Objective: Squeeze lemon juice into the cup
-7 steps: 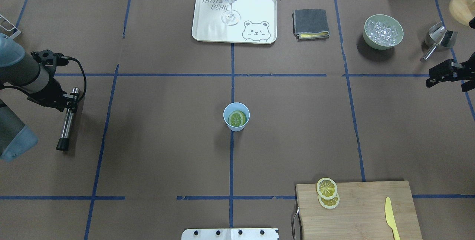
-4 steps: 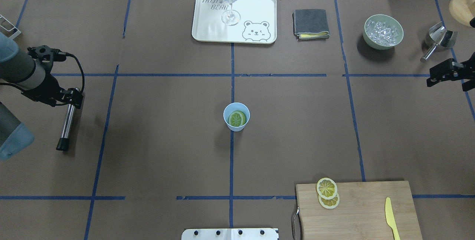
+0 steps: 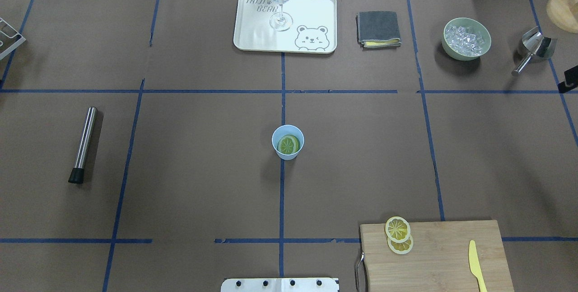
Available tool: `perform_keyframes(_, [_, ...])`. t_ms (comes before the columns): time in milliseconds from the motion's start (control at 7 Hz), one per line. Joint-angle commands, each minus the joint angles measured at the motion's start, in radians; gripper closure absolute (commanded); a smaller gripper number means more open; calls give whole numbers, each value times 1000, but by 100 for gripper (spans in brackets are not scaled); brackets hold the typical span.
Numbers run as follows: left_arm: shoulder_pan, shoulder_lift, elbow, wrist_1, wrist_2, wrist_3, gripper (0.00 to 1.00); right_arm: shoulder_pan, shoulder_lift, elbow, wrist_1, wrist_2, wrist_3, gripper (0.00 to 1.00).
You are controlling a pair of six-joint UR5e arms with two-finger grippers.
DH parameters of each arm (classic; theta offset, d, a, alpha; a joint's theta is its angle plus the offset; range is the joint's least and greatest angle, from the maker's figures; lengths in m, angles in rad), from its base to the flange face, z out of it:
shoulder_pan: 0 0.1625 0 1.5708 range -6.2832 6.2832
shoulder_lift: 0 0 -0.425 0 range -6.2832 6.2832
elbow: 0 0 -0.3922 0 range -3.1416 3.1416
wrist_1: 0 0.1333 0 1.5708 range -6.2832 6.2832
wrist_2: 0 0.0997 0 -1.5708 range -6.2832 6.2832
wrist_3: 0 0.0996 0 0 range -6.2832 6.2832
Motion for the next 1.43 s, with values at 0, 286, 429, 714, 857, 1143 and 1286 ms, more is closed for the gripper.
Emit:
perform_keyframes(0, [-200,10,7,190,-13,249,0,111,-4,-123,-4,30,-205,0])
perform_keyframes(286, [-217,30,-9,297,-14,298,0,149,-7,-145,-49,61,-253,0])
perform_keyframes(429, [-215,49,-3,282,-16,296,0,149,-4,-148,-59,62,-272,0])
perform_keyframes(714, [-212,65,2,280,-19,293,0,152,-12,-136,-51,61,-272,0])
perform_keyframes(857, [-212,65,2,280,-19,288,0,150,-9,-144,-48,61,-270,0])
perform_keyframes(1143, [-211,59,-4,286,-16,291,0,152,-12,-148,-47,61,-272,0])
perform_keyframes(1286, [-212,54,-10,288,-14,295,0,150,-3,-153,-50,59,-272,0])
